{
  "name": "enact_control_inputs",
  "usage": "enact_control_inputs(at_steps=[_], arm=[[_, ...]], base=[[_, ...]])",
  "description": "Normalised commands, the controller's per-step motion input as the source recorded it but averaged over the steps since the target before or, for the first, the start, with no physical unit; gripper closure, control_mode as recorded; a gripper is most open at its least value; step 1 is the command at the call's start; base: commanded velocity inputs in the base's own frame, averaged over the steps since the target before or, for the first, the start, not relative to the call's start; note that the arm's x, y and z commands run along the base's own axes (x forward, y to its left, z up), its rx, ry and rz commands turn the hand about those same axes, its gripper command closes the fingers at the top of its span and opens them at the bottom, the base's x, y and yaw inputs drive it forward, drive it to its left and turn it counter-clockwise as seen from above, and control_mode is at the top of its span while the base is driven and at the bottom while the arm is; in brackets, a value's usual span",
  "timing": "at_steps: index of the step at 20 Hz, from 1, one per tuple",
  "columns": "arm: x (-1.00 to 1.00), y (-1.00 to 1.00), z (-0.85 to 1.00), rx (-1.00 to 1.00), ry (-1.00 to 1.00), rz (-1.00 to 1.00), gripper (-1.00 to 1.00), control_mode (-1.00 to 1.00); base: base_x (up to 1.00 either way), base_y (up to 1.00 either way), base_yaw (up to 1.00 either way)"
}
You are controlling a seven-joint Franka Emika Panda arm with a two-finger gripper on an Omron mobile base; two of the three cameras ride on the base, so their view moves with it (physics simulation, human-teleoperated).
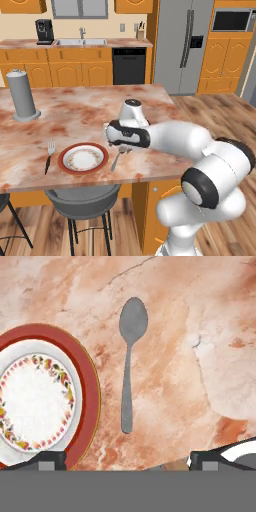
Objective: Take the fork and place it on the left side of the plate. Then take the spoon and place it on the right side of the plate. Make sure they're directly next to the plate.
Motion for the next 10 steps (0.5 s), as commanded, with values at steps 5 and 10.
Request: enact_control_inputs(at_steps=[5, 10], arm=[[-1.0, -0.1, 0.13, 0.0, -0.06, 0.04, -1.0, -1.0], [-1.0, -0.35, 0.34, 0.0, -0.03, 0.07, -1.0, -1.0]], base=[[0.0, 0.0, 0.0], [0.0, 0.0, 0.0]])
